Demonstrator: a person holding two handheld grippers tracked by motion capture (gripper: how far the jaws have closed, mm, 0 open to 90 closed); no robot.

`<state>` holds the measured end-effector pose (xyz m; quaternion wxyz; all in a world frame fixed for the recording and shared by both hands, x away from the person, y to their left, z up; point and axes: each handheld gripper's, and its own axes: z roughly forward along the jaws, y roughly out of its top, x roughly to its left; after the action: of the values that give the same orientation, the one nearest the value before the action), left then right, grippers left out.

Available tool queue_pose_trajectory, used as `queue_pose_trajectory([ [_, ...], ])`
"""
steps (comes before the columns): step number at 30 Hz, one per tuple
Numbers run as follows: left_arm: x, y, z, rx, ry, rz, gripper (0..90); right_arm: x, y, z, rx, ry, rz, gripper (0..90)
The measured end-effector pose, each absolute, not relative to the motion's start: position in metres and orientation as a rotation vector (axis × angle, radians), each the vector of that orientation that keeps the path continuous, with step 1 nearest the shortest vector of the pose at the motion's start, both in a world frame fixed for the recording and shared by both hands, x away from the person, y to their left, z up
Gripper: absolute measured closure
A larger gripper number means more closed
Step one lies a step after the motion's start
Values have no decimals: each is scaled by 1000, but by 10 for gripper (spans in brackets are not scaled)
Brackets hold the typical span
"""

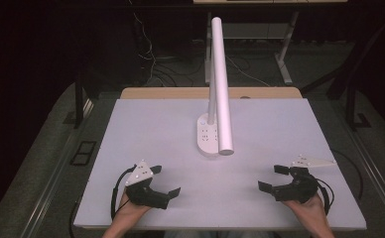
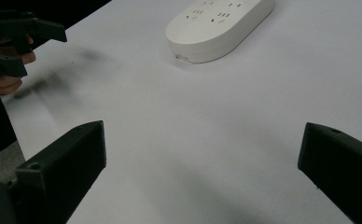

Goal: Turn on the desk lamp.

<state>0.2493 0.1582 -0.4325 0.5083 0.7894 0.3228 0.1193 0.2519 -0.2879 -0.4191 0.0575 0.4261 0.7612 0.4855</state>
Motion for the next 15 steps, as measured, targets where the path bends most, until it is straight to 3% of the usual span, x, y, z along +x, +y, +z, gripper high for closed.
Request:
queue_pose_trajectory([
  [15,248,157,-433,1910,780,291,0,251,-289,-419,1314,2309,1467,3],
])
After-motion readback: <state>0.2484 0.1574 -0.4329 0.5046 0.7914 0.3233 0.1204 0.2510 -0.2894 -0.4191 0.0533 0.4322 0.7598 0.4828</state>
